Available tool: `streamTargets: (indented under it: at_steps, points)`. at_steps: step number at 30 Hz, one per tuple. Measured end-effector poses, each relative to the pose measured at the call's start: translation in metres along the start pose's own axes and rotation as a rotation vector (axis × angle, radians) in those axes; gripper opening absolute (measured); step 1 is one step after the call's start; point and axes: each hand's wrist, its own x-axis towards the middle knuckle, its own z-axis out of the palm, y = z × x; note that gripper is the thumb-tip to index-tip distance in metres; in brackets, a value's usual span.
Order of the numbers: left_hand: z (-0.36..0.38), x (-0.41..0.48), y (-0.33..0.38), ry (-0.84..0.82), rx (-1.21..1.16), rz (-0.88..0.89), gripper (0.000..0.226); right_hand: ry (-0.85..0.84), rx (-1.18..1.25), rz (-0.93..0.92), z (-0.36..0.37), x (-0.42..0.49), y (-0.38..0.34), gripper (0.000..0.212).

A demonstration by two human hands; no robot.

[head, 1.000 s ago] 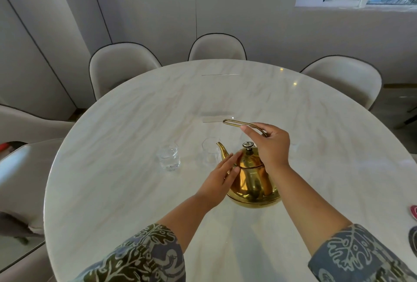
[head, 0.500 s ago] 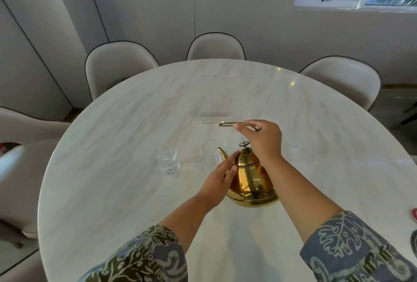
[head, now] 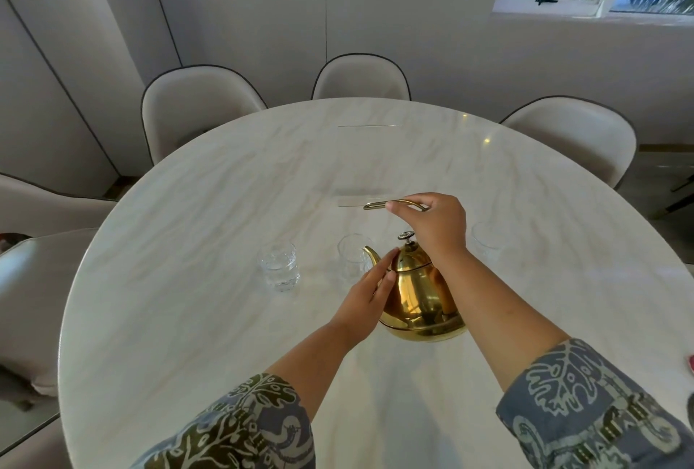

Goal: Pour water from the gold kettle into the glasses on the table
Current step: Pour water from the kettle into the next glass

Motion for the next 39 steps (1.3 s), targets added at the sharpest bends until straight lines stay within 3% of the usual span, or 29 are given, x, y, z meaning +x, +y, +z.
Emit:
streamTargets:
  at_steps: [39]
  points:
    - [0.003,0.000,0.016,0.017,-0.051,-0.028,0.042,-0.063,-0.098,-0.010,0.000,0.011,-0.020,0.043]
